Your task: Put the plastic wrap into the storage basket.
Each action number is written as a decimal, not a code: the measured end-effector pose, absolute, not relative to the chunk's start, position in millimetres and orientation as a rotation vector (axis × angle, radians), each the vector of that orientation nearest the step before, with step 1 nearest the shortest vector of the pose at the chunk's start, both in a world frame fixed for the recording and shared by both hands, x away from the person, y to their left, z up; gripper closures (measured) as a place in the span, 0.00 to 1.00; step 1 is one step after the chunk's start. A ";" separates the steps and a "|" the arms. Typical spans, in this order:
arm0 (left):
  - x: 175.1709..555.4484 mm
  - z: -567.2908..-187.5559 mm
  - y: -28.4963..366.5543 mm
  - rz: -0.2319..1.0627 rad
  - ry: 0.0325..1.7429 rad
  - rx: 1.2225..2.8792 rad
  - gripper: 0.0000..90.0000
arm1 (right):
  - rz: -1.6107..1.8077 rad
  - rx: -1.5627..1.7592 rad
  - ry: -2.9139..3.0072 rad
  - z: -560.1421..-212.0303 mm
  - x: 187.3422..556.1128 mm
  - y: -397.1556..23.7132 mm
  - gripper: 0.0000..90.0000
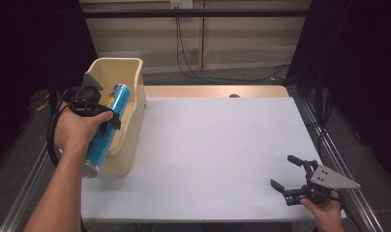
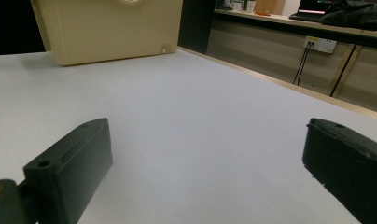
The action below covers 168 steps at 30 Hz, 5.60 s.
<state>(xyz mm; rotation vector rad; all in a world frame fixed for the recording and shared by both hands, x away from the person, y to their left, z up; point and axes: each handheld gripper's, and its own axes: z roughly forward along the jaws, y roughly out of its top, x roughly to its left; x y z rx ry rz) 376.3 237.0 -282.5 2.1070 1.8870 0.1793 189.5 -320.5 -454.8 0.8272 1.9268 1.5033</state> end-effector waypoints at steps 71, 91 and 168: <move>384.0 -242.4 220.3 0.024 1.846 2.059 0.29 | 1.510 0.827 1.919 -453.7 189.2 -321.7 0.01; 383.4 -251.3 181.5 -0.015 1.723 2.116 0.16 | 1.508 0.826 1.921 -453.2 188.5 -320.8 0.01; 322.1 -410.1 102.5 0.245 1.209 2.033 0.09 | 1.506 0.814 1.933 -454.3 188.7 -321.1 0.01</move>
